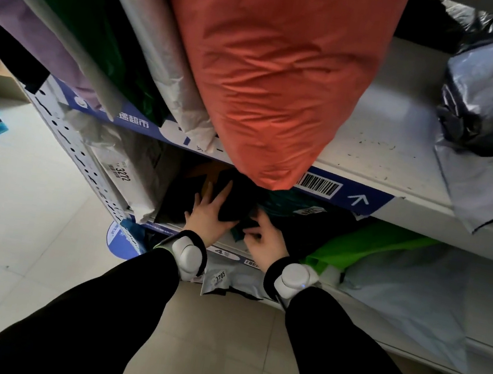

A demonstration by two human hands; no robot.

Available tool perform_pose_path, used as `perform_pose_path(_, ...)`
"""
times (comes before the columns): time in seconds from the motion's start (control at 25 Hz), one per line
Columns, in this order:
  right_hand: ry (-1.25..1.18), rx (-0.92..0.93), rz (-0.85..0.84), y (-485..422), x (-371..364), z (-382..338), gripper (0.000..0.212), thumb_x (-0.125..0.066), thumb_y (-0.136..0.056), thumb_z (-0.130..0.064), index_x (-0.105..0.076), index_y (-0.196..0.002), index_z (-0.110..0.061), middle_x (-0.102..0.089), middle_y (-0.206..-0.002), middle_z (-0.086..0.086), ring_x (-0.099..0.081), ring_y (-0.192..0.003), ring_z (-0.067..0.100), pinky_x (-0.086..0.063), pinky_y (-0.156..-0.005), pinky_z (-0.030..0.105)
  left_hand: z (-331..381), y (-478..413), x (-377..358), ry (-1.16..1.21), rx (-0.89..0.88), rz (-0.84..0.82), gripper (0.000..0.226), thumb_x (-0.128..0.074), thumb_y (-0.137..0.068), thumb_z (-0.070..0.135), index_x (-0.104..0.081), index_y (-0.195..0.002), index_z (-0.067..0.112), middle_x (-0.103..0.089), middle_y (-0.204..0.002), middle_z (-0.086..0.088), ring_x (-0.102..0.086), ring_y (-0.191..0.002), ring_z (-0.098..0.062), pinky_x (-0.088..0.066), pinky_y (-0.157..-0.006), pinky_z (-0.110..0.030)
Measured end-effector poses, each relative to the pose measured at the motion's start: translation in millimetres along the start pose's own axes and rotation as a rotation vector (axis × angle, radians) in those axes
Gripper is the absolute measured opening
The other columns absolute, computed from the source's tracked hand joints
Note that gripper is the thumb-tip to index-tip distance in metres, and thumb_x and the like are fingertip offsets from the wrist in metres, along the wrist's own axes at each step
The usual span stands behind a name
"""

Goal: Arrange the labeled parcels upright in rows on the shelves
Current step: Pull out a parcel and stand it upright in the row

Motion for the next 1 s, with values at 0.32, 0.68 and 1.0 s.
perform_pose_path(0.32, -0.044, -0.009, 0.002, -2, -7, -3, 0.067, -0.047, -0.08, -0.003, -0.031, -0.142, -0.023, -0.062, -0.121, 0.009, -0.066, -0.102, 0.02, -0.052, -0.096, 0.038, 4, 1, -4, 0.054, -0.041, -0.076, 0.072, -0.051, -0.089, 0.036, -0.011, -0.148, 0.049, -0.005, -0.163, -0.009, 0.001, -0.147, -0.045, -0.012, -0.115, -0.064)
perform_pose_path(0.68, -0.068, 0.055, -0.008, 5, -14, -24, 0.072, -0.046, -0.078, -0.003, -0.023, -0.143, -0.024, -0.051, -0.137, 0.002, -0.065, -0.103, 0.018, -0.054, -0.093, 0.038, 23, 12, 14, 0.351, -0.115, -0.038, 0.057, -0.053, -0.094, 0.03, -0.031, -0.146, 0.04, -0.039, -0.152, -0.013, -0.035, -0.142, -0.027, -0.029, -0.116, -0.04)
perform_pose_path(1.0, -0.024, 0.077, -0.035, 7, -26, -38, 0.085, -0.052, -0.081, -0.008, -0.007, -0.148, -0.035, -0.049, -0.14, 0.007, -0.062, -0.11, 0.02, -0.053, -0.094, 0.042, 29, 22, 42, 0.67, -0.079, 0.022, 0.059, -0.059, -0.086, 0.04, -0.044, -0.142, 0.029, -0.055, -0.138, 0.002, -0.048, -0.131, -0.012, -0.035, -0.11, -0.027)
Point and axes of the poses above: each hand's wrist, its own y-axis away from the middle knuckle, its own x-axis out of the back of the hand, z = x × y, the point moved 10 cm from there along -y, towards the middle knuckle
